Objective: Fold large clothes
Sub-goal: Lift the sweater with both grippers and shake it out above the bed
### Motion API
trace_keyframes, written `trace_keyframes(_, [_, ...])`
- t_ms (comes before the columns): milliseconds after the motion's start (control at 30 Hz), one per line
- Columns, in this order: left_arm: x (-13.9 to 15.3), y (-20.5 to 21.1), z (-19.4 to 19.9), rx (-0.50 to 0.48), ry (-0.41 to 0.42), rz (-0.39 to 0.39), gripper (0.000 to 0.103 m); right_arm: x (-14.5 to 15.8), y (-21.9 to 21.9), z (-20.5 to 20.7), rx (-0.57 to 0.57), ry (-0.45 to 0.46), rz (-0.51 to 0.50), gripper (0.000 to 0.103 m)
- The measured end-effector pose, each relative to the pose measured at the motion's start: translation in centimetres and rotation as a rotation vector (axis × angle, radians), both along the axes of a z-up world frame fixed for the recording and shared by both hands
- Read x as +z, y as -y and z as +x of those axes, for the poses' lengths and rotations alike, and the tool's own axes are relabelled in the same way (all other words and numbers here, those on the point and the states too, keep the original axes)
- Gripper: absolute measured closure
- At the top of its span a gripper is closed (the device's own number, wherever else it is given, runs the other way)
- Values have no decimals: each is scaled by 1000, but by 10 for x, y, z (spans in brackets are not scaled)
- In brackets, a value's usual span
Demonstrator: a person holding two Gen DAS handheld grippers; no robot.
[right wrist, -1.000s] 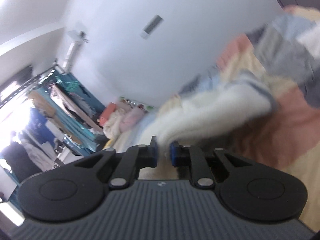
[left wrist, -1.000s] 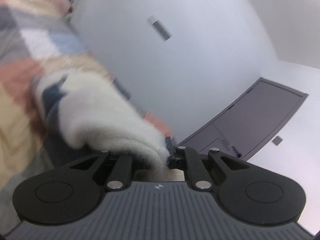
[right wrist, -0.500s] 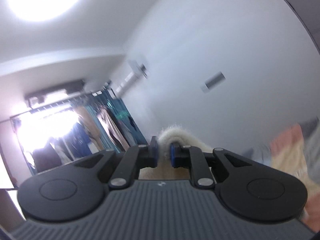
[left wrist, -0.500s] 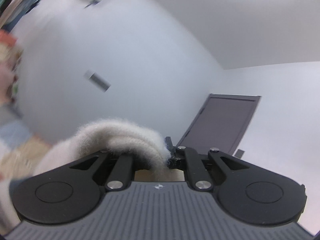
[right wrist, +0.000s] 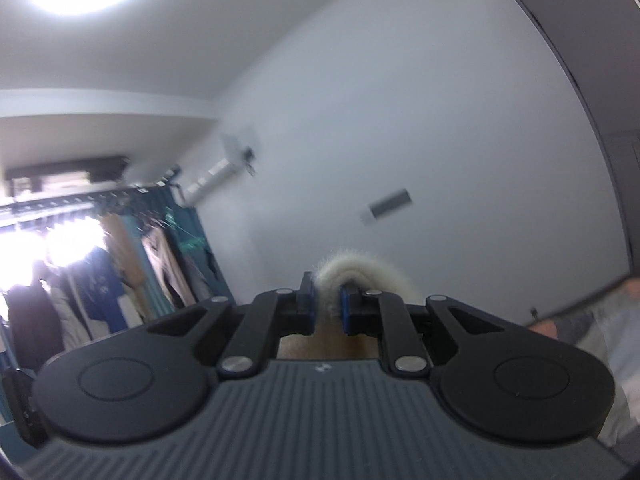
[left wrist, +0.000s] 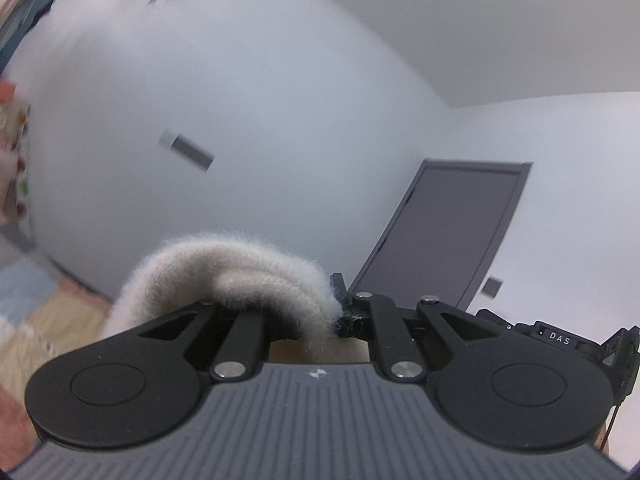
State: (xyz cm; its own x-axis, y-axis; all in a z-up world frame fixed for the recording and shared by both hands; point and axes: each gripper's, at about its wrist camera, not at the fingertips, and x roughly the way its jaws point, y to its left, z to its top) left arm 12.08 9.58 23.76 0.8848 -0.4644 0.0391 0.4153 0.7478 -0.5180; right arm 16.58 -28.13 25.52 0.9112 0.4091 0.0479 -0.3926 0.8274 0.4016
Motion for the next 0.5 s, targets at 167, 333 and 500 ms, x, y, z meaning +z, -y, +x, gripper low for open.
trace_keyframes(167, [-73, 0, 81, 6, -141, 3, 90, -52, -2, 58, -51, -97, -75, 87])
trace_keyframes(333, [-136, 0, 174, 32, -263, 10, 90, -104, -7, 138, -71, -218, -106, 87])
trace_keyframes(500, [-210, 1, 259, 51, -351, 49, 90, -181, -11, 229, -87, -311, -120, 87])
